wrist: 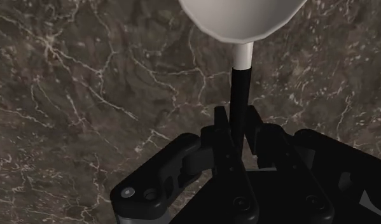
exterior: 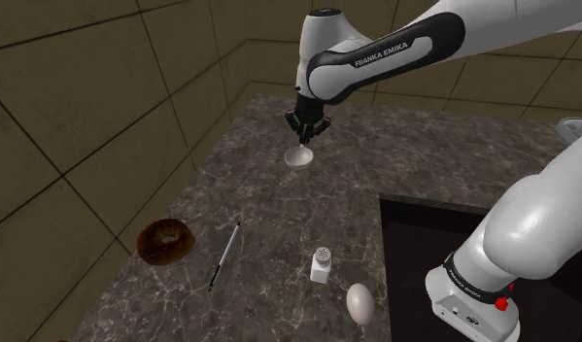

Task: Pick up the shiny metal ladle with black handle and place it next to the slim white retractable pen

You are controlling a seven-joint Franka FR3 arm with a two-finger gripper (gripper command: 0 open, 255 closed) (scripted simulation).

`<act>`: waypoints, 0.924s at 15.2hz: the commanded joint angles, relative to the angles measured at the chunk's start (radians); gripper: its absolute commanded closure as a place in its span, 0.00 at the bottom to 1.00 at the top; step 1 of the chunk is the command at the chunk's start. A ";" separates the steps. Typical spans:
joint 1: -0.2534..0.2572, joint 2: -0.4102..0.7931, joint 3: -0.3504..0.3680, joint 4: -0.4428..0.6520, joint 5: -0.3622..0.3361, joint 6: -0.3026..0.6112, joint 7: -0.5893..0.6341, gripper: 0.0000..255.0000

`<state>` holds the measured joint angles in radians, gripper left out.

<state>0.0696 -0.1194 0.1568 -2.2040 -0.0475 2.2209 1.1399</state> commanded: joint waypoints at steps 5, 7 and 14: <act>0.063 -0.073 0.082 -0.073 0.009 -0.006 0.139 1.00; 0.084 -0.090 0.111 -0.087 0.014 -0.010 0.186 1.00; 0.157 -0.119 0.222 -0.101 0.029 -0.032 0.359 1.00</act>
<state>0.2168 -0.2419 0.3613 -2.3102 -0.0180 2.1915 1.4701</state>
